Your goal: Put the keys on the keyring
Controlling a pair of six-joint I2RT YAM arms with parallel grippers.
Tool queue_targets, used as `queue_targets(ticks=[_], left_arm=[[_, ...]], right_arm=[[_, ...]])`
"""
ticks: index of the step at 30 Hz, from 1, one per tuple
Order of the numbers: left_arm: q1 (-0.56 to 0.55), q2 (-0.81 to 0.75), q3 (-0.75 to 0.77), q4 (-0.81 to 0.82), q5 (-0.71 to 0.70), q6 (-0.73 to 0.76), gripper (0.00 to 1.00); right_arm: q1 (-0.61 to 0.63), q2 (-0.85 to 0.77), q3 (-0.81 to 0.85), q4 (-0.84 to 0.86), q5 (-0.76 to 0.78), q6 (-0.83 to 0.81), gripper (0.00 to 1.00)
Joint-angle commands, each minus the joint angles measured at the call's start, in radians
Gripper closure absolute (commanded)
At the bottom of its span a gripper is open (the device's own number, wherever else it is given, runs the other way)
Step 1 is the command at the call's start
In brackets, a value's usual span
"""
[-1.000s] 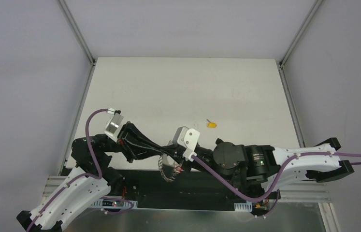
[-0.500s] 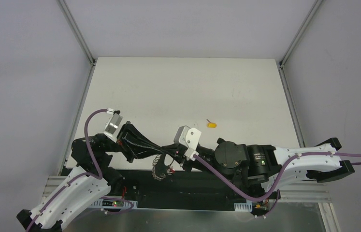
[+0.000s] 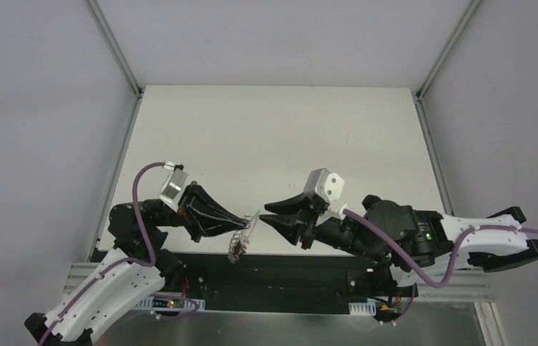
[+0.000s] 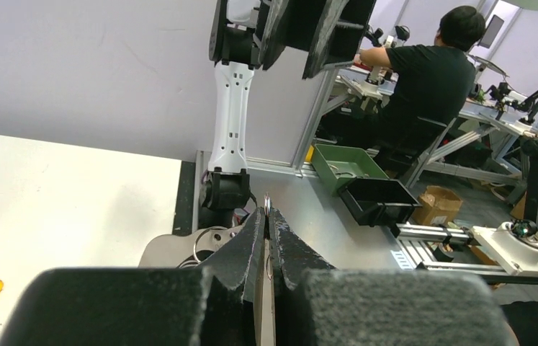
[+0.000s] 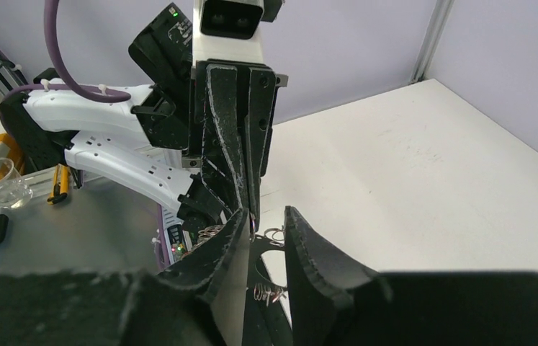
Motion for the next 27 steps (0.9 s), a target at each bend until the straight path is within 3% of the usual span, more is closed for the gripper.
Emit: queue_targets(ticks=[1, 10, 16, 27], left_arm=[[-0.005, -0.008, 0.035, 0.024, -0.024, 0.033, 1.0], [-0.005, -0.044, 0.004, 0.068, -0.109, 0.024, 1.0], [-0.006, -0.053, -0.056, 0.233, -0.169, -0.045, 1.0], [-0.005, -0.083, -0.095, 0.322, -0.198, -0.082, 1.0]], right_arm=[[0.002, -0.023, -0.005, -0.023, 0.016, 0.037, 0.71], [0.002, -0.076, -0.089, -0.071, -0.1, -0.047, 0.56], [0.002, -0.054, -0.162, 0.029, -0.164, -0.188, 0.51], [-0.023, 0.024, -0.193, 0.305, -0.152, -0.285, 0.51]])
